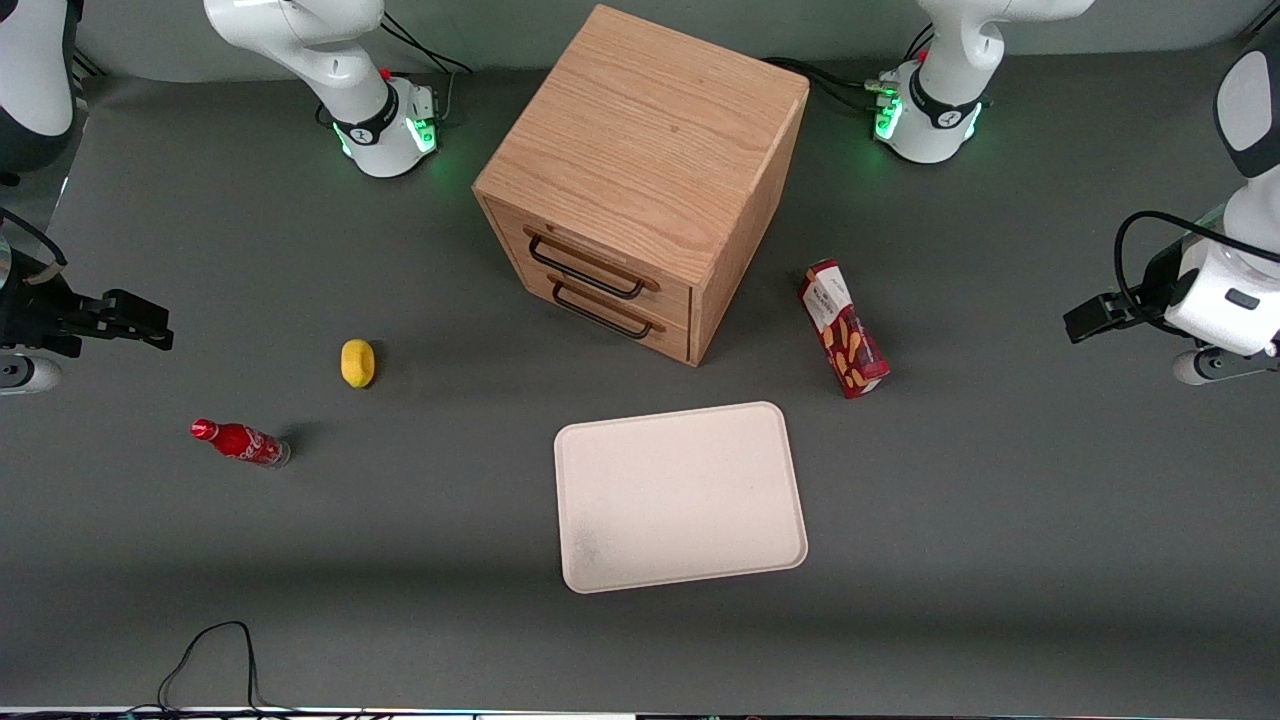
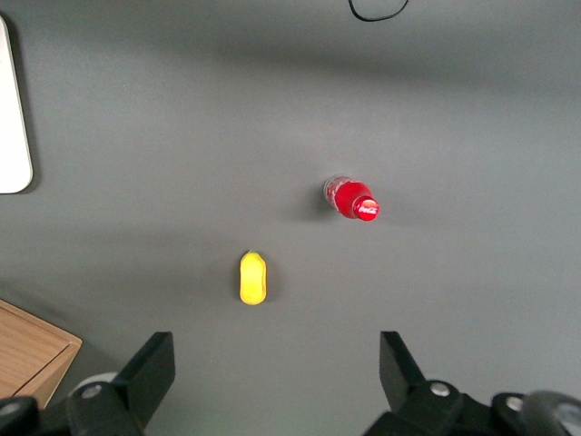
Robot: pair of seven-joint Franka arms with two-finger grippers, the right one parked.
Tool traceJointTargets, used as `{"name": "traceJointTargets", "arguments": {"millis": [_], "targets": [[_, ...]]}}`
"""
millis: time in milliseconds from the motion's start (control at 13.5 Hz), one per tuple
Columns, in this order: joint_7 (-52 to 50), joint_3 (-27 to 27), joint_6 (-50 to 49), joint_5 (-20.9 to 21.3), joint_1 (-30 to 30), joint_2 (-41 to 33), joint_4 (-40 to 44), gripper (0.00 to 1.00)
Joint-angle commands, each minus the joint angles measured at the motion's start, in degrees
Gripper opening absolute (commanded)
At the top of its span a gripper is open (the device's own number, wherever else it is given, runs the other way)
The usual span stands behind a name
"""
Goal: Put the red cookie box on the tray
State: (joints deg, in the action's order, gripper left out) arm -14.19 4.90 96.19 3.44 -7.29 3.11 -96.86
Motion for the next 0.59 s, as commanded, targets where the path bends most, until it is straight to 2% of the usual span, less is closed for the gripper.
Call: {"name": "traceJointTargets", "arguments": {"millis": [0,517], "targets": [[1.62,0.9,-1.97,-0.45,-0.97,-0.47,0.88,1.0],[1.18,1.07,-2.32,-1.94,-1.41,-0.12,1.85,1.0]]}}
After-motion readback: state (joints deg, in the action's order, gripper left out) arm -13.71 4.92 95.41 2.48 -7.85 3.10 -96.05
